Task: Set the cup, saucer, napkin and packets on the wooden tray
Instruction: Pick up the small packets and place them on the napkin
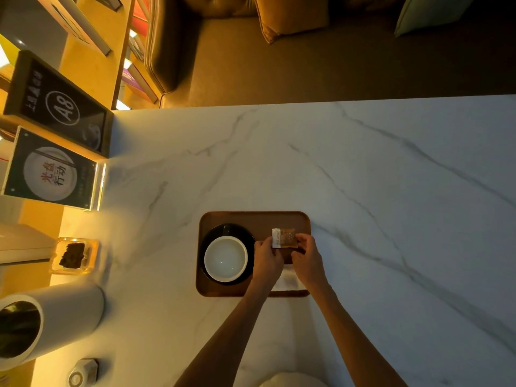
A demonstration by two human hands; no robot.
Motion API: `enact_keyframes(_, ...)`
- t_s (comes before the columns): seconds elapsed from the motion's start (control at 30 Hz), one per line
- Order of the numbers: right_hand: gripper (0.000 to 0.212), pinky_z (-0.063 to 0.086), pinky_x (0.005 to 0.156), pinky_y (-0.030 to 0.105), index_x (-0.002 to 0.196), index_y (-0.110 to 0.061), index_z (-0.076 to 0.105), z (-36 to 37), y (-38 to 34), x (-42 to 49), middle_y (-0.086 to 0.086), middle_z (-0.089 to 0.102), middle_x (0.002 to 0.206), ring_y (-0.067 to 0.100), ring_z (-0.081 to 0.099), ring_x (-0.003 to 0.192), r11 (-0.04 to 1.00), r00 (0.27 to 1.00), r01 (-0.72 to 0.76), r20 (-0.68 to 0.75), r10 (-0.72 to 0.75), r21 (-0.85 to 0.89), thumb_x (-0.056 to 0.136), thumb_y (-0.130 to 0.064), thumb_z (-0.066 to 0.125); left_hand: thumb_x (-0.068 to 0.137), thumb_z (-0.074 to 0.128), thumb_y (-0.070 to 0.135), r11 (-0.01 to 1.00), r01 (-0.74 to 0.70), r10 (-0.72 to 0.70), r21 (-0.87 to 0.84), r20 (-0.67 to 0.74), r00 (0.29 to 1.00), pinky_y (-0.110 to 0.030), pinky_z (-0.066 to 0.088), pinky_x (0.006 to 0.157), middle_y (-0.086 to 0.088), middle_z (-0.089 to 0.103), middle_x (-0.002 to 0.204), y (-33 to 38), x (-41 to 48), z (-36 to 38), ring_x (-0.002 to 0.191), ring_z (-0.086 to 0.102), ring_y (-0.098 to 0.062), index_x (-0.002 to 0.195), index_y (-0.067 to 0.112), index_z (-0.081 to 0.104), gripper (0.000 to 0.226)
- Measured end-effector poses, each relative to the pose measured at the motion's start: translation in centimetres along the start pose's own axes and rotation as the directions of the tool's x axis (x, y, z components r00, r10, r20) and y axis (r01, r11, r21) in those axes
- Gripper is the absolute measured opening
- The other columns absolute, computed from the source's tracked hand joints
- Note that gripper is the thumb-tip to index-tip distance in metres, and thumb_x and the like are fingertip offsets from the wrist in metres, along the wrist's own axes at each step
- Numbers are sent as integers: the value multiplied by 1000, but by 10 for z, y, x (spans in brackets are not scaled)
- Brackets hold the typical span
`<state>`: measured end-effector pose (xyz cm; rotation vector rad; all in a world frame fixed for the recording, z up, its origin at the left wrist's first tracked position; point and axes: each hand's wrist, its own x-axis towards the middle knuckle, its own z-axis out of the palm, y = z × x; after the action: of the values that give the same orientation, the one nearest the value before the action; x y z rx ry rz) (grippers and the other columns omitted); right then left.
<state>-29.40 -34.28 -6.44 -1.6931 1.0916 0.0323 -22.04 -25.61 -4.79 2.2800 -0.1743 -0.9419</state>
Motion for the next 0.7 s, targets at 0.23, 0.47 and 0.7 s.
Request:
enact_keyframes(0.23,39,46,79,10,125,-19,45,1,0,-1,7,58,127,18,58,111,1000,1000,8,-15,-9,-24,90,-5,53,95,50,9,1000,24,-24,-16,14,1000,-21,41,93,-10,50,128,3,3,2,104,48,-10,129,12,53,34)
enact_keyframes(0.47,38,44,71,2,123,-22,46,3,0,-1,5,59,124,16,59,109,998,1000,10,1,-10,-59,89,-8,55,95,50,10,999,32,-31,-13,56,998,-20,40,91,-11,52,126,5,3,-1,99,44,-9,125,12,55,31)
enact_keyframes(0.7,32,46,80,17,122,-17,48,-14,-19,-6,7,62,120,18,60,106,993,999,32,20,-30,-113,91,-11,52,86,56,13,1000,4,0,-25,138,990,-42,58,86,-11,64,107,23,-3,-20,99,62,-25,112,13,57,26)
